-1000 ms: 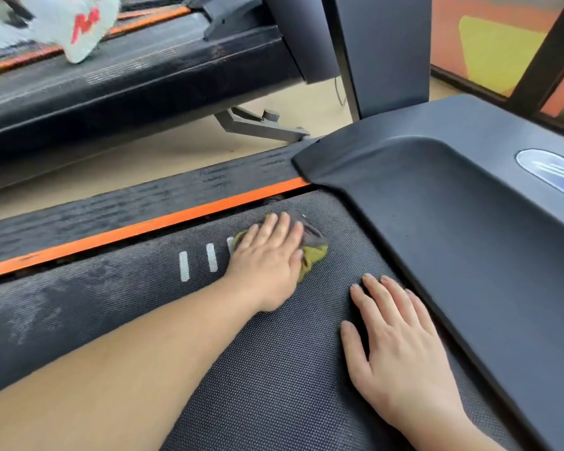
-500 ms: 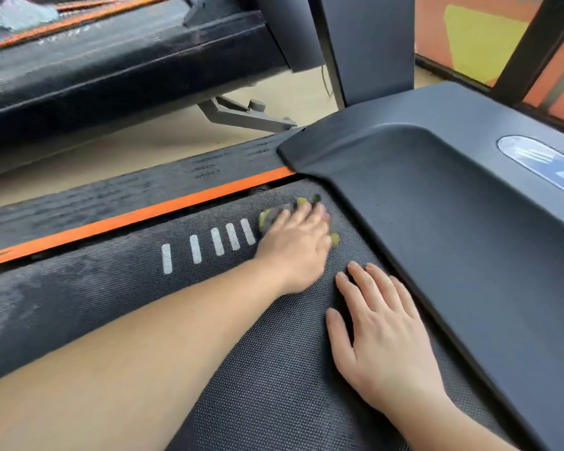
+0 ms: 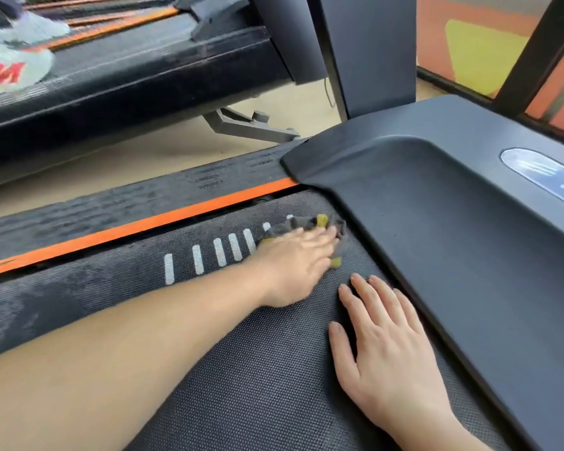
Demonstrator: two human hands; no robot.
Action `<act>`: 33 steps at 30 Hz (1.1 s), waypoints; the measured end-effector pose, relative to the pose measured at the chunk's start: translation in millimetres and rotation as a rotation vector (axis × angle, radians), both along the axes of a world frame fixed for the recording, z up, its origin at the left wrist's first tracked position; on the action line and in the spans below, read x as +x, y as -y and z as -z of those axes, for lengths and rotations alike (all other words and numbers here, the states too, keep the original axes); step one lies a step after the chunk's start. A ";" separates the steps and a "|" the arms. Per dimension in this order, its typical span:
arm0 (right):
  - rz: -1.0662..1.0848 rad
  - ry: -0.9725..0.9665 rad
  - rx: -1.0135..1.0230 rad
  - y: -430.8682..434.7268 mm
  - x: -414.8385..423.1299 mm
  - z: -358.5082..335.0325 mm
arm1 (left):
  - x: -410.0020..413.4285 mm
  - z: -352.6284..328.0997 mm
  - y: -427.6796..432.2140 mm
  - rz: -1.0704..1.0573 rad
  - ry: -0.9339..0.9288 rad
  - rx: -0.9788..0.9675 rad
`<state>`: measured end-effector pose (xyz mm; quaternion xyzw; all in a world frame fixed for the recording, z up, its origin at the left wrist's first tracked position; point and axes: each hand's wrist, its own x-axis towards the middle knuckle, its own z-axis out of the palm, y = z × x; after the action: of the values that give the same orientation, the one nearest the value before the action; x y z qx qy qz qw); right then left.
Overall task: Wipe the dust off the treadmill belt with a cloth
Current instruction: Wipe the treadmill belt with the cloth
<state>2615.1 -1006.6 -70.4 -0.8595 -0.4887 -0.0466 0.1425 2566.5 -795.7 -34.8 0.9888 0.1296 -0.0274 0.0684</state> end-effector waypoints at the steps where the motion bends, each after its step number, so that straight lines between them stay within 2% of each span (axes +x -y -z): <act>1: -0.002 -0.001 -0.003 -0.3 -0.1 0.1 | -2.1 0.7 -15.4 -0.064 -0.046 0.089; 3: -0.004 0.000 -0.014 0.0 -0.2 0.2 | 3.1 -0.6 -39.9 -0.316 -0.149 0.271; 5: 0.003 -0.006 -0.022 0.0 -0.8 -0.2 | 16.7 2.1 -35.4 -0.441 -0.110 0.245; 7: 0.010 -0.016 -0.031 -0.1 -1.3 -1.6 | 20.5 6.9 -4.8 -0.395 0.009 0.064; 9: 0.012 -0.016 -0.031 0.0 -1.2 -2.2 | -2.3 11.3 25.3 -0.221 0.113 -0.078; 12: 0.010 -0.021 -0.027 0.0 -0.7 -2.5 | -47.3 11.2 6.4 -0.074 0.073 -0.107; 13: 0.012 -0.028 -0.032 -0.3 -1.0 -3.0 | -54.2 12.6 -11.7 -0.119 0.035 -0.051; 15: 0.011 -0.038 -0.042 -0.1 -2.2 -3.6 | -54.1 9.1 -37.9 -0.347 -0.019 0.001; 17: 0.014 -0.036 -0.040 0.7 -2.6 -4.8 | -39.4 5.7 -24.1 -0.464 0.031 -0.034; 20: 0.001 -0.020 -0.037 -0.7 -0.2 -4.1 | -45.7 11.0 45.9 -0.318 0.126 -0.168; 23: -0.001 -0.029 -0.039 0.7 1.2 -2.3 | -93.1 18.4 78.4 -0.193 0.138 -0.162; 27: -0.006 -0.020 -0.041 1.6 -1.1 -4.9 | -110.4 13.5 75.4 -0.529 0.109 -0.096; 28: -0.005 -0.016 -0.039 1.4 0.0 -4.2 | -108.7 7.7 91.5 -0.534 0.103 -0.126; 31: -0.011 -0.016 -0.051 0.9 2.5 -4.1 | -128.5 -5.9 158.3 -0.236 0.099 -0.175; 33: -0.015 -0.015 -0.059 1.8 2.1 -4.2 | -154.1 -15.0 161.5 -0.069 0.067 -0.198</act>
<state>2617.2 -1008.3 -66.2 -0.8600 -0.4951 -0.0249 0.1210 2412.4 -957.3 -19.9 0.9725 0.1580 -0.0047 0.1711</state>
